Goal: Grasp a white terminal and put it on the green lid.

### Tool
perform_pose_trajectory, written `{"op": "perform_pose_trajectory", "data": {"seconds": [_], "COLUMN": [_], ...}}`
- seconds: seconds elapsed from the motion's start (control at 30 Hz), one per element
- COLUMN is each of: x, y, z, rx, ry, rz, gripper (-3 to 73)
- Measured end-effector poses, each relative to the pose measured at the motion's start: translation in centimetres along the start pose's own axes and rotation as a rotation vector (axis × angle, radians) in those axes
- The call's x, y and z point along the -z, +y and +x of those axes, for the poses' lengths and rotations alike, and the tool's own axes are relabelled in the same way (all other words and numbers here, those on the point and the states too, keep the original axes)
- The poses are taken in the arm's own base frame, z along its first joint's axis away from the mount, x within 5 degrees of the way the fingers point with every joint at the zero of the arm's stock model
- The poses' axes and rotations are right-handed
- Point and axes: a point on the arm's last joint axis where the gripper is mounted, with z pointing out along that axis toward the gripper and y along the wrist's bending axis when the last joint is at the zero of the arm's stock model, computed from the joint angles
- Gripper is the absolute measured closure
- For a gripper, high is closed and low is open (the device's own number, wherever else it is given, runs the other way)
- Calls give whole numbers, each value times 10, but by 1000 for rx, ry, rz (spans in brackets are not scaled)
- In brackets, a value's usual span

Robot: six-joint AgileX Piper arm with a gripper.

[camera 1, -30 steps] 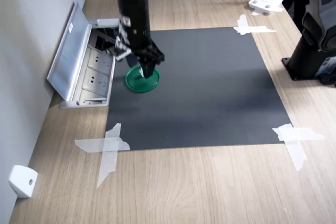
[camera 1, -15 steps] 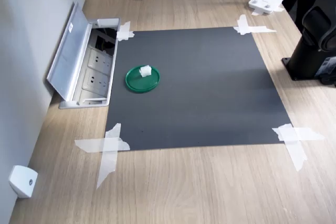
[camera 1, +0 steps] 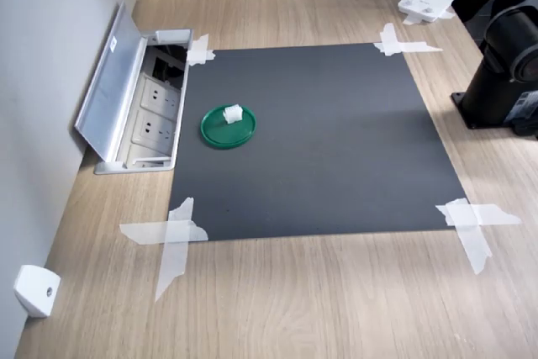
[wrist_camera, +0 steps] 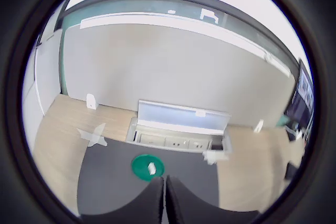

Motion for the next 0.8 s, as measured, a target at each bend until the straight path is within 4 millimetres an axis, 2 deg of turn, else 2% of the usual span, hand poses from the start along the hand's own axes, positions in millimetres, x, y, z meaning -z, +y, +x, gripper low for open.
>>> {"op": "perform_pose_trajectory", "data": {"seconds": [0.23, 0.37, 0.6, 0.8], "x": [12, 21, 43, 54], "y": [6, 8, 5, 6], "z": [61, 86, 119, 133], "rx": [-44, -49, -99, -118], "ry": [32, 13, -91, -139], "rz": [-11, -13, 77, 115], "gripper": [702, 702, 702, 703]}}
